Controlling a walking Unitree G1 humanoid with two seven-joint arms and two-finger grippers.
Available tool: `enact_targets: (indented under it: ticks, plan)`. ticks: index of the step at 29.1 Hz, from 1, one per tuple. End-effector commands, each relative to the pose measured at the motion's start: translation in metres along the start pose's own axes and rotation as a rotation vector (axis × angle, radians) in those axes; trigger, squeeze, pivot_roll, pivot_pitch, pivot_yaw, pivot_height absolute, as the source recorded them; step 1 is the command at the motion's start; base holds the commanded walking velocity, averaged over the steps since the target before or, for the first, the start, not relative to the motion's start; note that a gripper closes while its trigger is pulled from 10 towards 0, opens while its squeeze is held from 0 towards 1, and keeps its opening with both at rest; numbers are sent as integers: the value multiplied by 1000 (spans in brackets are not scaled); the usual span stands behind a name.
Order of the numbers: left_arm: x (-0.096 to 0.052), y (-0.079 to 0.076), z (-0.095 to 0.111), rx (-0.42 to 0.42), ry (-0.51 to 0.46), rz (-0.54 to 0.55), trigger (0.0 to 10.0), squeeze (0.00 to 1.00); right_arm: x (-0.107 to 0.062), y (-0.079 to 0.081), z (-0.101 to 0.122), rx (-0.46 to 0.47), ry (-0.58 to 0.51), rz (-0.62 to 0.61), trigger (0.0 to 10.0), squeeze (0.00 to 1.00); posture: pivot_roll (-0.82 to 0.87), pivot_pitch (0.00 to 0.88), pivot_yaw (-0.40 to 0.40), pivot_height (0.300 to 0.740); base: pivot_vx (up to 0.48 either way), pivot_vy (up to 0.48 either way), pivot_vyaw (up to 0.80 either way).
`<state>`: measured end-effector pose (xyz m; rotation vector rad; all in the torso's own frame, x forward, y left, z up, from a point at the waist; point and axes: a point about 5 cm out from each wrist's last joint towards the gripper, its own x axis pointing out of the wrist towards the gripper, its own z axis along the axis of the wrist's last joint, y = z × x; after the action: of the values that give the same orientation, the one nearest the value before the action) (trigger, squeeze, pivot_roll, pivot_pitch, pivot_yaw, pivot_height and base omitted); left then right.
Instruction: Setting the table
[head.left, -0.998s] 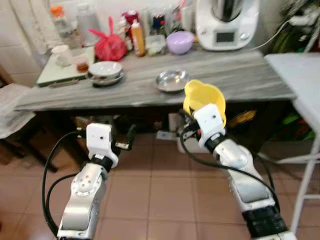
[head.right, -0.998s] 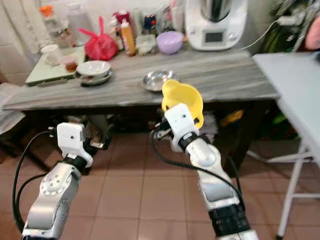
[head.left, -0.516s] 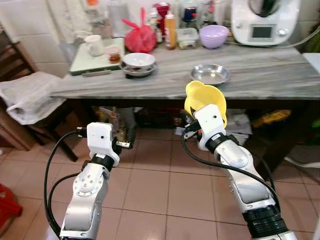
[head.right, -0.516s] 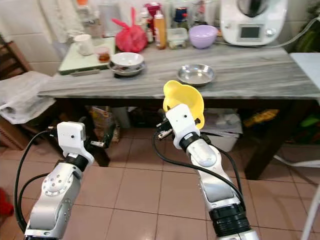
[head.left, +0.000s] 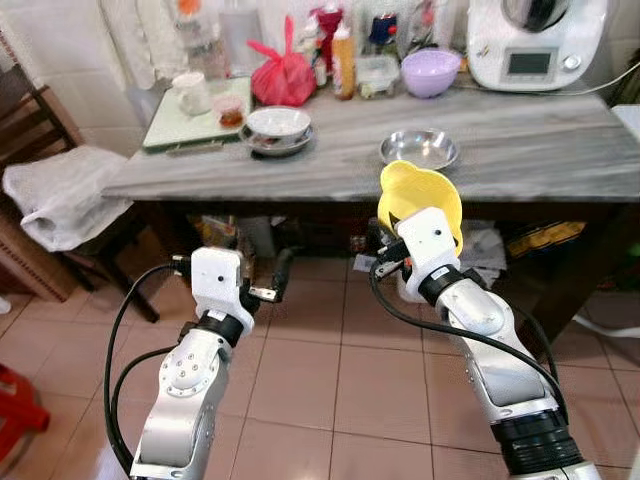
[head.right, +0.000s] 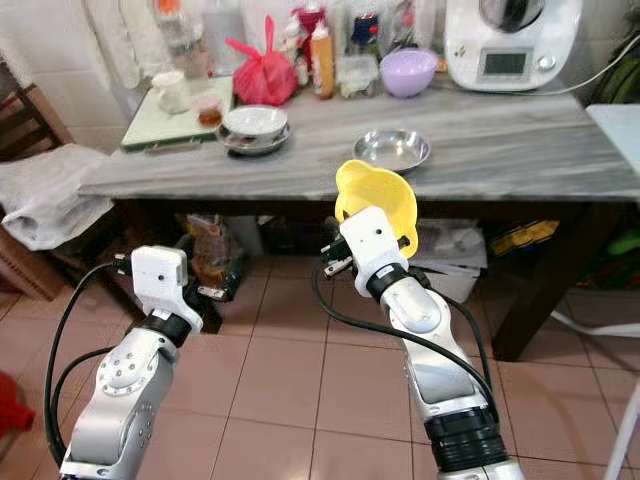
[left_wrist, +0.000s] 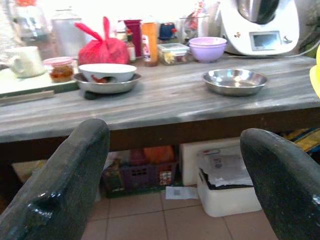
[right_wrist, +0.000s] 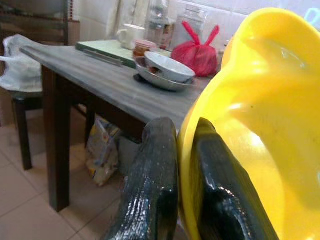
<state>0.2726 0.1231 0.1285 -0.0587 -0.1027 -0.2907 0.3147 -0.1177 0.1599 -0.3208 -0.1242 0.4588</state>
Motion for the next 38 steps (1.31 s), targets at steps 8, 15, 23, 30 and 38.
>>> enact_targets:
  ticks: [8, 15, 23, 30, 38]
  plan:
    - [-1, -3, 2, 0, -9, -26, 10000, 0, 1, -1, 2, -13, 6, -6, 10000, 0, -120, 38, 112, 740, 327, 0, -73]
    - [-2, -5, 2, -4, -10, -34, 10000, 0, 1, -2, 5, -18, -10, -14, 10000, 0, -123, 40, 113, 740, 331, 0, -219]
    - [-2, -10, 2, -13, -8, -62, 10000, 0, 0, -4, 6, -19, -10, -24, 10000, 0, -129, 44, 115, 740, 427, 0, 0]
    - [-2, -12, 2, -15, -4, -69, 10000, 0, 0, -3, 7, -20, -17, -16, 10000, 0, -127, 45, 114, 740, 460, 0, 0]
    - [-2, -13, 1, -17, -1, -74, 10000, 0, 1, -3, 9, -24, -22, -14, 10000, 0, -127, 45, 114, 740, 409, 0, 0]
